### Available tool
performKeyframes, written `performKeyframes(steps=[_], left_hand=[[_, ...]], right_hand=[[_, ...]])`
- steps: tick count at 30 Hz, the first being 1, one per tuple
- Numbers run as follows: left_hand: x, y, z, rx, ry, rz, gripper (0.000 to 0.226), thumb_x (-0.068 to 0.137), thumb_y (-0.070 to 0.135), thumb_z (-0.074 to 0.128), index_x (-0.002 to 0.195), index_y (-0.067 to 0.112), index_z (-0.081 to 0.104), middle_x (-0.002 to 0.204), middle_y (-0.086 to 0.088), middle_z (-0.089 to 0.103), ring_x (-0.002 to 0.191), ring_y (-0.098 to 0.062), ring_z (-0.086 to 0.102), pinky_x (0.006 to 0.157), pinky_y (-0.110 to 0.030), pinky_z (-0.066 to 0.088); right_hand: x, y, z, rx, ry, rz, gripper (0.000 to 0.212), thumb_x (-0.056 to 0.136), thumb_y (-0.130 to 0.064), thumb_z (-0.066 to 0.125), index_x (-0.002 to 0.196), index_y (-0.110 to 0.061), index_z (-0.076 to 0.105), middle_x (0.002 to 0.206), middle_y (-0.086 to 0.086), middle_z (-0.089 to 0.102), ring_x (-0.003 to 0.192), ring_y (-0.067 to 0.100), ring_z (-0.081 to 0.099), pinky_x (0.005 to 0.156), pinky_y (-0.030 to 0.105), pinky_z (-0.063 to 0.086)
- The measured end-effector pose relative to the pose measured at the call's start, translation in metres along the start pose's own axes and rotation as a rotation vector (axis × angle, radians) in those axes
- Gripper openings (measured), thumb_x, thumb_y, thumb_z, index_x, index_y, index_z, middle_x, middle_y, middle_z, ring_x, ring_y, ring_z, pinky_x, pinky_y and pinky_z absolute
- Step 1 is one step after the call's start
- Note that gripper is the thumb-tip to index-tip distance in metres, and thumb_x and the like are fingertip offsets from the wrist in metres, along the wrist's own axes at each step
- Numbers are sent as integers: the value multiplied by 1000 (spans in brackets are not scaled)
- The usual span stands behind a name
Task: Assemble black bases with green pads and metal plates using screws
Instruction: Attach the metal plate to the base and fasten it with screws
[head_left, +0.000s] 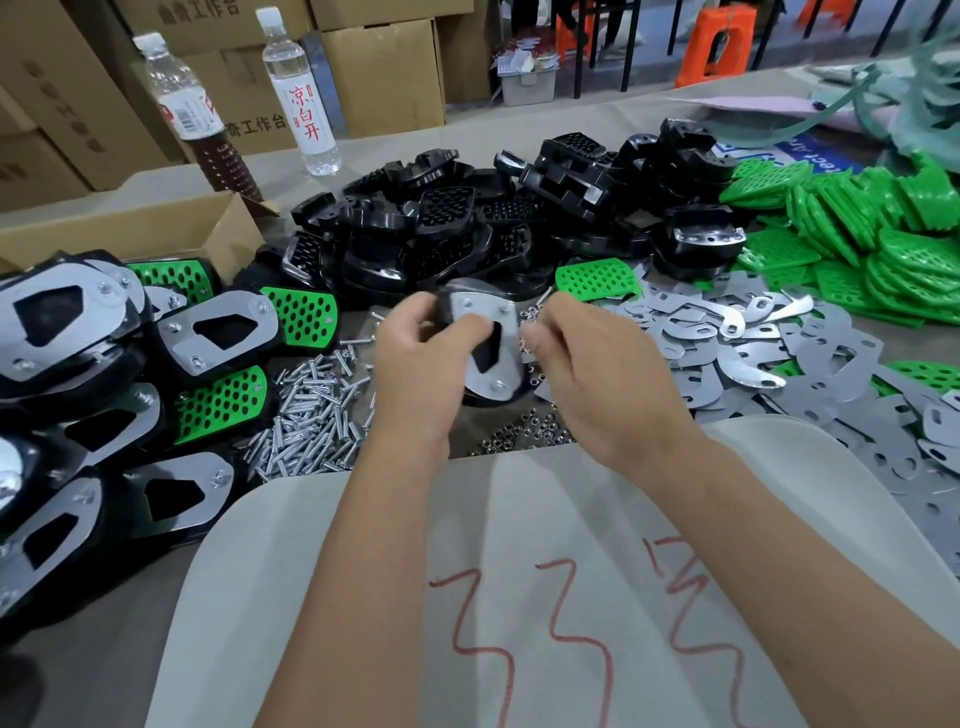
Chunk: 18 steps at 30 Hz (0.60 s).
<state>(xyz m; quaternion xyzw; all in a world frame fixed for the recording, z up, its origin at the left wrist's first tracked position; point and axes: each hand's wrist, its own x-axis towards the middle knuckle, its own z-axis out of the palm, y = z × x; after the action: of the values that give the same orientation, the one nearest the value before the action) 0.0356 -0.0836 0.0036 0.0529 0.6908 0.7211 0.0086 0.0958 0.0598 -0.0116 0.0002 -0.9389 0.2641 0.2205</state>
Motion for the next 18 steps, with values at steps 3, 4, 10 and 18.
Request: performKeyframes(steps=[3, 4, 10, 18], left_hand=[[11, -1, -12, -50, 212, -11, 18, 66, 20, 70, 79, 9, 64, 74, -6, 59, 72, -19, 51, 67, -37, 41], [13, 0, -16, -99, 261, -36, 15, 65, 20, 71, 74, 13, 62, 76, -7, 58, 73, -20, 51, 69, -39, 41], [16, 1, -28, -229, 365, -107, 28, 64, 20, 73, 68, 21, 46, 84, -8, 48, 78, -24, 42, 72, -42, 34], [9, 2, -16, -150, 277, -152, 16, 64, 22, 71, 53, 26, 61, 67, 3, 59, 70, -21, 52, 69, -37, 44]], right_hand=[[-4, -2, -3, -11, -313, -175, 19, 96, -43, 66, 99, -24, 65, 98, -5, 56, 98, 20, 52, 84, 43, 45], [-3, -3, -3, -38, -401, -189, 20, 93, -48, 70, 101, -29, 66, 101, -6, 55, 103, 18, 50, 86, 41, 46], [7, -8, 4, 17, -443, -100, 18, 86, -43, 80, 89, -31, 67, 89, -12, 56, 90, 10, 55, 79, 38, 50], [8, 5, 3, -70, -343, -73, 25, 92, -41, 74, 87, -26, 54, 84, -14, 47, 89, 13, 45, 78, 34, 39]])
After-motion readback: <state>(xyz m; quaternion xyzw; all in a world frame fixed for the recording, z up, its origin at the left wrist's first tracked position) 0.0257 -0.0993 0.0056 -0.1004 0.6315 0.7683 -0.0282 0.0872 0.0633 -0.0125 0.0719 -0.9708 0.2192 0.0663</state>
